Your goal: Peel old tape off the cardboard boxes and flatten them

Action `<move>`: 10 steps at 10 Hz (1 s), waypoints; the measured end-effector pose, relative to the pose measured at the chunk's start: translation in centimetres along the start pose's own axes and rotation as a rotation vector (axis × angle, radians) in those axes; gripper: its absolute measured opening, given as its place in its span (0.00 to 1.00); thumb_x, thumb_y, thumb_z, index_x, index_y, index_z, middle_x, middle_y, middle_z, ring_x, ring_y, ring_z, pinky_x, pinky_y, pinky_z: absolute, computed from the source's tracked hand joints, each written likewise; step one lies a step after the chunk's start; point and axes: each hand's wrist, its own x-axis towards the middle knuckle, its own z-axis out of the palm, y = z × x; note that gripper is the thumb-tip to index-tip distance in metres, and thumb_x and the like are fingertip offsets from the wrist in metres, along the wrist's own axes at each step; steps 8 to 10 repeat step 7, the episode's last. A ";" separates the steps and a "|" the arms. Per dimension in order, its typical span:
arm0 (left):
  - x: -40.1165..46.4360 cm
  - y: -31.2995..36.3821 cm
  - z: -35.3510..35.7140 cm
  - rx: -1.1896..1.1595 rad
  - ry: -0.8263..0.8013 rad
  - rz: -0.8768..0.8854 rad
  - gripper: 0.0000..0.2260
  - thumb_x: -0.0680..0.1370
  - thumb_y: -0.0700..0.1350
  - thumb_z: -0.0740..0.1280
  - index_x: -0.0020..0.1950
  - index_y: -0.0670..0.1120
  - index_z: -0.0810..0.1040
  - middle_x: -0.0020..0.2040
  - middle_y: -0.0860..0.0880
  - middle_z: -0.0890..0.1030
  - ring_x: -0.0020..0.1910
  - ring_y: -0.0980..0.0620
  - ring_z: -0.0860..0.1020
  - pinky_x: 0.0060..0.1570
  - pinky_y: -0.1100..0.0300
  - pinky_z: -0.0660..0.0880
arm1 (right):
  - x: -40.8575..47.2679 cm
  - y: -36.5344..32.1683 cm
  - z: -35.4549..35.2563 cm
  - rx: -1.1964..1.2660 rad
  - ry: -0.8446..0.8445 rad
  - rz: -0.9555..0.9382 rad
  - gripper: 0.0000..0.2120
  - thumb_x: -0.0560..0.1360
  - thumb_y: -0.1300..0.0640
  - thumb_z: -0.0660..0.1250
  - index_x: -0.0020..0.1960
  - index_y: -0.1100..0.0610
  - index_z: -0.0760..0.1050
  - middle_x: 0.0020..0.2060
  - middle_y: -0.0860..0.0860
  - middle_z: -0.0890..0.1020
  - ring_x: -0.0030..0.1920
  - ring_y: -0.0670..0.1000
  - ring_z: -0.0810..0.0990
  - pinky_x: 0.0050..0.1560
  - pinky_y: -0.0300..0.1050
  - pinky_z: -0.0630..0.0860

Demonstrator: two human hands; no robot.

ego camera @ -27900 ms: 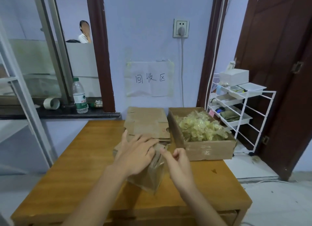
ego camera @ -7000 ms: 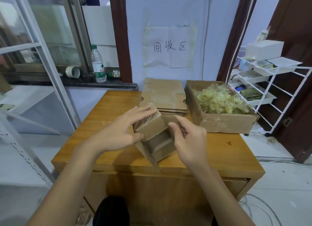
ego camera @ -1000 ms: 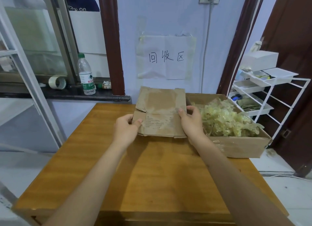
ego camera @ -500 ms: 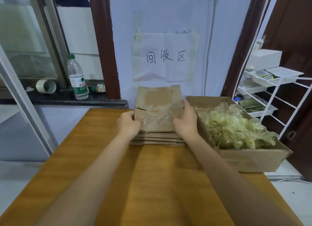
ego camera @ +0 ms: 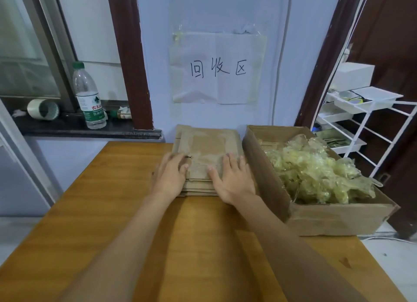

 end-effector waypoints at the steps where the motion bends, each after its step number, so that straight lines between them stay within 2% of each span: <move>1: 0.0 0.1 -0.1 0.174 -0.036 0.021 0.19 0.88 0.52 0.54 0.78 0.62 0.71 0.82 0.54 0.64 0.76 0.43 0.66 0.74 0.41 0.61 | 0.3 0.1 -0.2 -0.021 -0.028 0.003 0.39 0.84 0.32 0.42 0.85 0.56 0.45 0.85 0.54 0.45 0.84 0.60 0.40 0.83 0.58 0.41; 2: -0.1 0.5 -0.8 0.271 -0.075 0.031 0.19 0.88 0.53 0.52 0.79 0.62 0.68 0.82 0.53 0.64 0.75 0.43 0.66 0.72 0.43 0.61 | 0.5 -0.1 -0.7 -0.046 -0.082 0.020 0.40 0.83 0.32 0.41 0.85 0.56 0.44 0.85 0.53 0.44 0.84 0.60 0.39 0.83 0.59 0.42; 3: 0.5 1.1 -2.1 0.322 -0.243 0.041 0.22 0.88 0.57 0.48 0.82 0.60 0.61 0.84 0.52 0.59 0.81 0.42 0.59 0.77 0.40 0.55 | 0.5 -0.2 -1.2 -0.079 -0.113 0.016 0.40 0.83 0.31 0.39 0.85 0.56 0.43 0.85 0.53 0.43 0.83 0.61 0.37 0.83 0.60 0.40; 4: 0.5 1.7 -3.7 0.367 -0.378 0.042 0.27 0.86 0.65 0.43 0.85 0.60 0.51 0.86 0.52 0.46 0.85 0.43 0.44 0.80 0.37 0.41 | 0.1 -0.2 -1.9 -0.069 -0.100 -0.009 0.40 0.83 0.31 0.40 0.85 0.56 0.43 0.85 0.54 0.42 0.83 0.61 0.37 0.82 0.61 0.40; 5: -0.1 2.8 -5.4 0.407 -0.356 0.104 0.30 0.84 0.68 0.42 0.85 0.59 0.47 0.86 0.51 0.43 0.84 0.43 0.40 0.80 0.36 0.38 | -0.1 -0.3 -2.9 -0.058 -0.053 -0.032 0.38 0.84 0.33 0.41 0.85 0.56 0.42 0.84 0.54 0.42 0.83 0.61 0.36 0.82 0.62 0.39; 7: -1.5 6.4 -8.1 0.471 -0.278 0.247 0.30 0.86 0.65 0.44 0.86 0.56 0.46 0.86 0.49 0.46 0.84 0.42 0.41 0.80 0.36 0.41 | -0.9 -1.6 -5.5 -0.139 0.065 -0.073 0.36 0.86 0.37 0.42 0.85 0.57 0.39 0.84 0.54 0.41 0.83 0.59 0.35 0.81 0.61 0.37; 10: -1.5 6.4 -8.1 0.471 -0.278 0.247 0.30 0.86 0.65 0.44 0.86 0.56 0.46 0.86 0.49 0.46 0.84 0.42 0.41 0.80 0.36 0.41 | -0.9 -1.6 -5.5 -0.139 0.065 -0.073 0.36 0.86 0.37 0.42 0.85 0.57 0.39 0.84 0.54 0.41 0.83 0.59 0.35 0.81 0.61 0.37</move>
